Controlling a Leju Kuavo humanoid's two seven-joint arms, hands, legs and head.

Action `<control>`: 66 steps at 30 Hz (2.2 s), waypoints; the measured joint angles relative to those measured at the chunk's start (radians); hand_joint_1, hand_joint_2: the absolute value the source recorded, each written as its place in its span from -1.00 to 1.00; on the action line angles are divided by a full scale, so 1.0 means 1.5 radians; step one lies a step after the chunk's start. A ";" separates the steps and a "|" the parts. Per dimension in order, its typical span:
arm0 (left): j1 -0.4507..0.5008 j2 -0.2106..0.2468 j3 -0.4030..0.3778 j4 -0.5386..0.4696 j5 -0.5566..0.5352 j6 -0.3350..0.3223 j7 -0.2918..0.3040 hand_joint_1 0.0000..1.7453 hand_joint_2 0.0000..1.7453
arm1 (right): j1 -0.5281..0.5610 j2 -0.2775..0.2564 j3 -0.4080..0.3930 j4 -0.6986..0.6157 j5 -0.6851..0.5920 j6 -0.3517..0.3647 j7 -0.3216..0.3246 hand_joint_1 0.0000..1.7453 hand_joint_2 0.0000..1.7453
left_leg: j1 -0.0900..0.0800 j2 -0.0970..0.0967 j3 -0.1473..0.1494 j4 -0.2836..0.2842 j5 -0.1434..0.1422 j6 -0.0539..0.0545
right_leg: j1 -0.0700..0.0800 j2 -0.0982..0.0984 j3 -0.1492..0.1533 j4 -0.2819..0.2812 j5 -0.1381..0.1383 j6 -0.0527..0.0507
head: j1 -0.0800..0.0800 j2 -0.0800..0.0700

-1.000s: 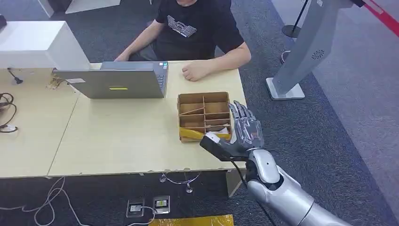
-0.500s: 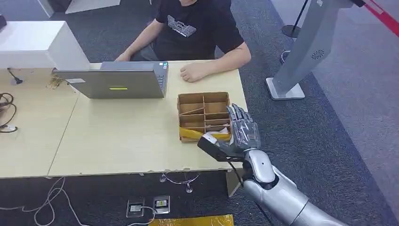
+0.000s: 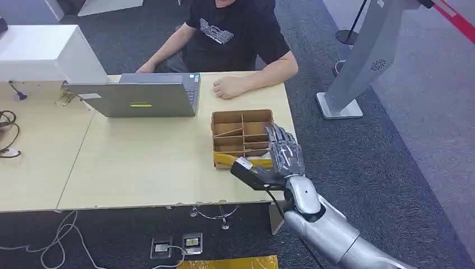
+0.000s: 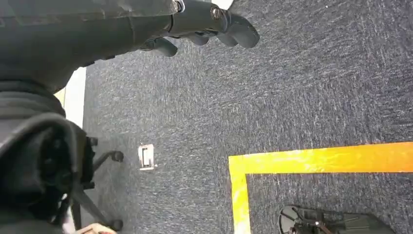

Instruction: Pass the card to the sensor for recognition and then transmit it.

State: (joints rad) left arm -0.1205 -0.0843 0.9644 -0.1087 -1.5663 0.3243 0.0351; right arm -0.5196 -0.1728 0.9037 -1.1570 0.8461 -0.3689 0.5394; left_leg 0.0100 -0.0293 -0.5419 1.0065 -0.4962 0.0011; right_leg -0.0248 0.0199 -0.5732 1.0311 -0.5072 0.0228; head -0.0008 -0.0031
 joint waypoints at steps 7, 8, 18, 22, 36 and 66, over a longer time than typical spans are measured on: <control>0.000 0.000 0.000 0.000 0.000 0.000 0.000 -1.00 -1.00 | -0.004 0.008 0.000 0.018 -0.001 0.001 -0.003 -1.00 1.00 | 0.000 0.000 0.000 0.000 0.000 0.000 | 0.000 0.000 0.000 0.000 0.000 0.000 | 0.000 0.000; 0.000 0.000 0.000 0.000 0.000 -0.001 0.000 -1.00 -1.00 | -0.004 0.009 0.000 0.020 -0.002 0.001 -0.004 -1.00 1.00 | 0.000 0.000 0.000 0.000 0.000 0.000 | 0.000 0.000 0.000 0.000 0.000 0.000 | 0.000 0.000; 0.000 0.000 0.000 0.000 0.000 0.000 0.000 -1.00 -1.00 | -0.013 0.014 0.000 0.041 -0.012 0.002 -0.004 -1.00 1.00 | 0.000 0.000 0.000 0.000 0.000 0.000 | 0.000 0.000 0.000 0.000 0.000 0.000 | 0.000 0.000; 0.000 0.001 0.000 0.000 0.000 0.000 0.000 -1.00 -1.00 | -0.014 0.015 0.000 0.048 -0.013 0.002 -0.004 -1.00 1.00 | 0.000 0.000 0.000 0.000 0.000 0.000 | 0.000 0.000 0.000 0.000 0.000 0.000 | 0.000 0.000; 0.000 0.003 0.000 0.000 0.000 -0.001 0.003 -1.00 -1.00 | -0.022 0.028 0.007 0.083 -0.017 -0.002 -0.019 -1.00 1.00 | 0.000 0.000 0.000 0.000 0.000 0.000 | 0.000 0.000 0.000 0.000 0.000 0.000 | 0.000 0.000; 0.001 0.005 -0.002 0.000 0.001 -0.005 0.012 -1.00 -1.00 | -0.028 0.070 0.016 0.182 -0.006 -0.038 -0.054 1.00 1.00 | 0.000 0.000 0.000 0.000 0.000 0.000 | 0.000 0.000 0.000 0.000 0.000 0.000 | 0.000 0.000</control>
State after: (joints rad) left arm -0.1196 -0.0771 0.9609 -0.1087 -1.5656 0.3166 0.0530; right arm -0.5609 -0.0671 0.9281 -0.8839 0.8366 -0.4261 0.4577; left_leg 0.0100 -0.0292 -0.5419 1.0065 -0.4962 0.0011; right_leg -0.0248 0.0201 -0.5734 1.0310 -0.5072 0.0228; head -0.0008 -0.0031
